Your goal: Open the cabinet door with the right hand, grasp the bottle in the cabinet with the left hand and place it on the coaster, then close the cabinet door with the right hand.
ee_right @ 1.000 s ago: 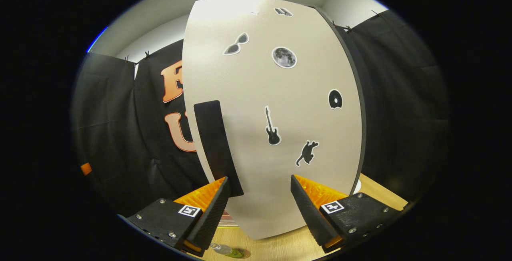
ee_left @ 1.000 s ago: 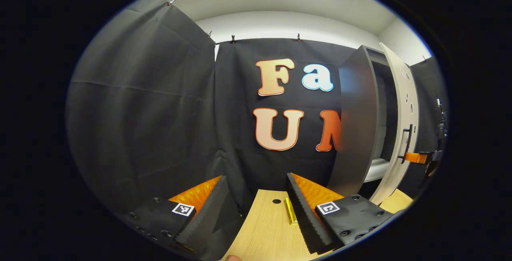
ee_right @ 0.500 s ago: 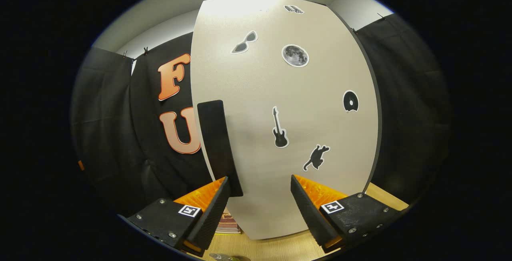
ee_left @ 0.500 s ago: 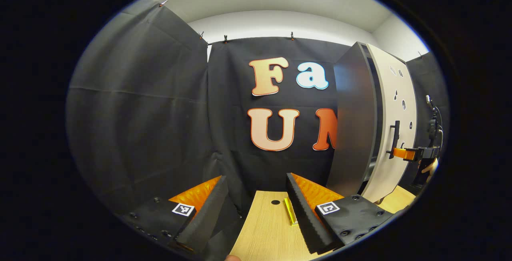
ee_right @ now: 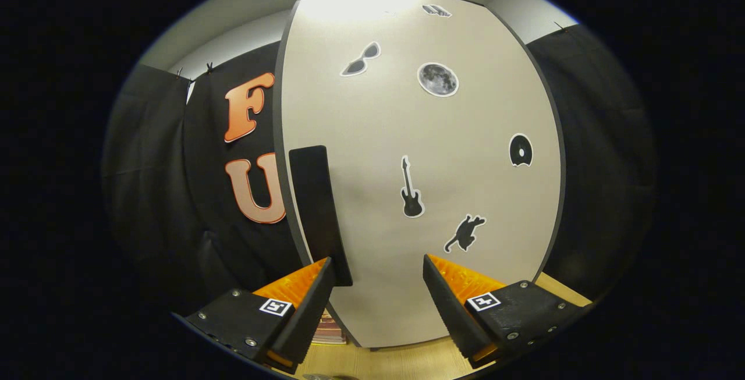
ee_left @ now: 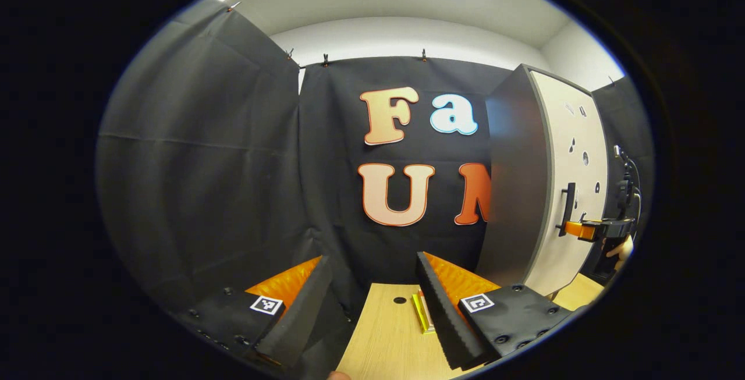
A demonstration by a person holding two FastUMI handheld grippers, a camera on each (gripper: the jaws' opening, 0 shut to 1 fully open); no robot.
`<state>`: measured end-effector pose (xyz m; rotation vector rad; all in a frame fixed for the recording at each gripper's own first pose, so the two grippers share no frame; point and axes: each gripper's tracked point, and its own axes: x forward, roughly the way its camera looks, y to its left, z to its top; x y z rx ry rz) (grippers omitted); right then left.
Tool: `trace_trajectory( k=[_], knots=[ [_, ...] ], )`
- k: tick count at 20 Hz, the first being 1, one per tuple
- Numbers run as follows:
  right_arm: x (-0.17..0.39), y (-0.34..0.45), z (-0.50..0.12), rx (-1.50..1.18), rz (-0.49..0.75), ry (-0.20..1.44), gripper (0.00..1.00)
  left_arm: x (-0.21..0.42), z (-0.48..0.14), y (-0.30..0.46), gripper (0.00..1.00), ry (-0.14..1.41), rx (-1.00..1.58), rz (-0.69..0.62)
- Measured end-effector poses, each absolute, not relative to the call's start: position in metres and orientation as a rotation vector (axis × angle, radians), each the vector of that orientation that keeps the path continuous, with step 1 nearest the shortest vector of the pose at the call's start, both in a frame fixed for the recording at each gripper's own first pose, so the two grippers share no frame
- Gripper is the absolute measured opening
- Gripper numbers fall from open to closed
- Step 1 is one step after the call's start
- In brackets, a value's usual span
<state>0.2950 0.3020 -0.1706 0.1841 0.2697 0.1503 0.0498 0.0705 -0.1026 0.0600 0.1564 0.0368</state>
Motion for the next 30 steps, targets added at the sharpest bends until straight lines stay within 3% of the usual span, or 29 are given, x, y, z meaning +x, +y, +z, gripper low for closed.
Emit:
trace_trajectory(
  k=[5, 12, 19, 30],
  knots=[
    [0.278, 0.284, -0.130, 0.141, 0.159, 0.243, 0.94, 0.080, -0.087, 0.058, 0.94, 0.146, 0.064, 0.006],
    [0.207, 0.239, -0.051, 0.084, 0.183, 0.191, 0.94, 0.090, -0.060, 0.056, 0.94, 0.126, 0.030, -0.006],
    [0.136, 0.184, 0.023, 0.015, 0.111, 0.097, 0.94, 0.084, -0.014, 0.070, 0.95, 0.074, 0.029, 0.017],
    [0.071, 0.163, 0.061, -0.009, 0.062, 0.025, 0.94, 0.064, 0.028, 0.068, 0.95, 0.000, 0.065, -0.006]
  ],
)
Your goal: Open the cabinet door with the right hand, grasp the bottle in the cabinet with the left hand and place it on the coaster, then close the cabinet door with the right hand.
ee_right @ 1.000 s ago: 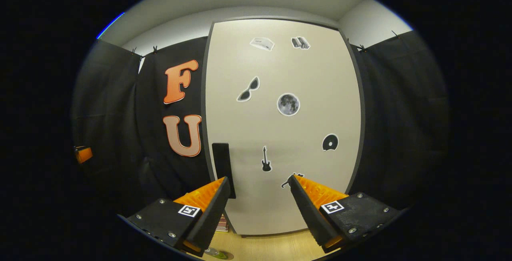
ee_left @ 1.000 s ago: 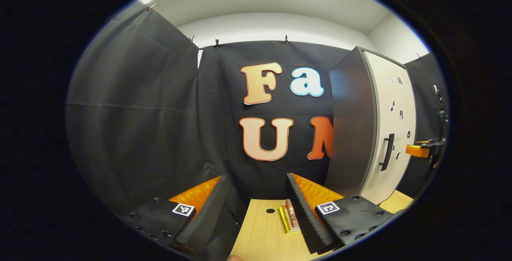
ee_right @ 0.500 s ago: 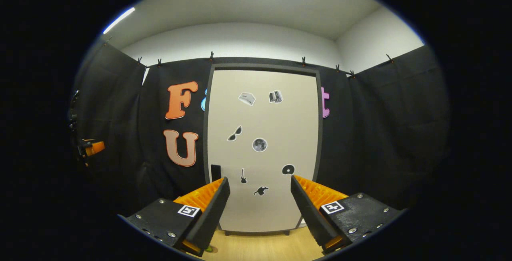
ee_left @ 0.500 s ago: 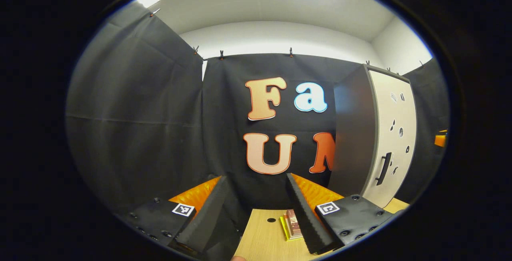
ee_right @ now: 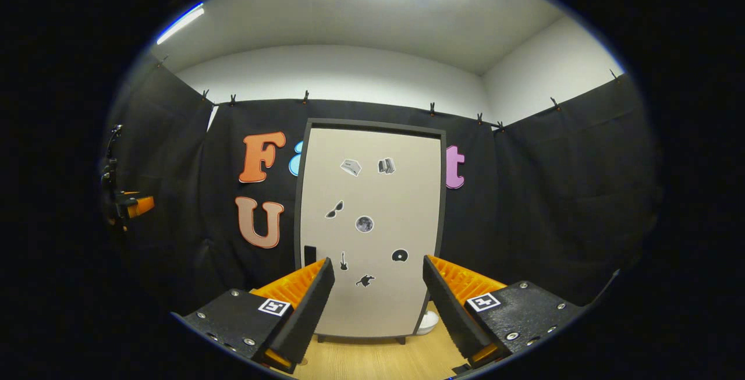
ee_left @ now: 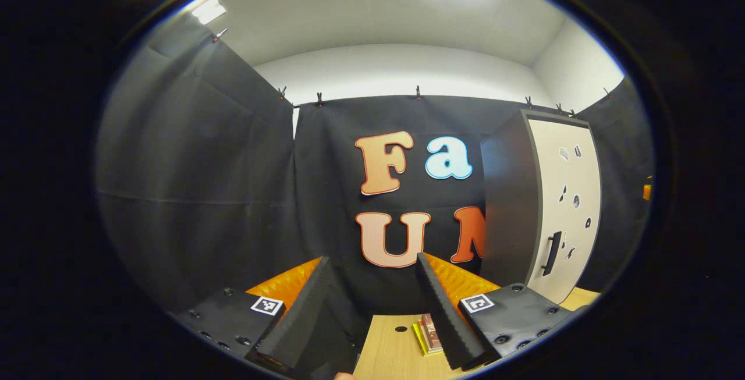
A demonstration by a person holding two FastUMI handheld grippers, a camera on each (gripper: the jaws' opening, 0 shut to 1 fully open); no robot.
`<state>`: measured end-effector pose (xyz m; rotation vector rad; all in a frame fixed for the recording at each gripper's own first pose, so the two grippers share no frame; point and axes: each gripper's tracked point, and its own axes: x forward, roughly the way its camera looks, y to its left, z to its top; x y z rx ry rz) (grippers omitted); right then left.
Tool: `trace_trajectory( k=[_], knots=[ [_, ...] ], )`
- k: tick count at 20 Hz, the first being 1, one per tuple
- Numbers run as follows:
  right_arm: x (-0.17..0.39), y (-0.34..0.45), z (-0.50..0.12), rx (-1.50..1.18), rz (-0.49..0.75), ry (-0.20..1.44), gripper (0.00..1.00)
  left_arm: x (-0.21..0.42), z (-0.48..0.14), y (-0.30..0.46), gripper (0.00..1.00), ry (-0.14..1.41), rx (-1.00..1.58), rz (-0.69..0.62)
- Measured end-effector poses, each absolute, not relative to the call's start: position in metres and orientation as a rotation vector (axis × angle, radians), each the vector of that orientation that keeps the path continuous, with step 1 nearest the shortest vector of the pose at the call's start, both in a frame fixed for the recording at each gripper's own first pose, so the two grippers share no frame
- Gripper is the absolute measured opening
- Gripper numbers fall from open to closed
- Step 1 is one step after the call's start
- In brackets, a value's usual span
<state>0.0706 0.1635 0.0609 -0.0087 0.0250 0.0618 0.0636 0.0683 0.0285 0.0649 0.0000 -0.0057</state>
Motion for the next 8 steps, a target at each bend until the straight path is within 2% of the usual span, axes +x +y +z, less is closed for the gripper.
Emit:
trace_trajectory(
  k=[8],
  knots=[
    [0.0654, 0.1598, 0.0582, 0.007, 0.044, 0.021, 0.94, 0.0618, 0.0297, 0.0657, 0.94, -0.003, 0.070, -0.015]
  ],
)
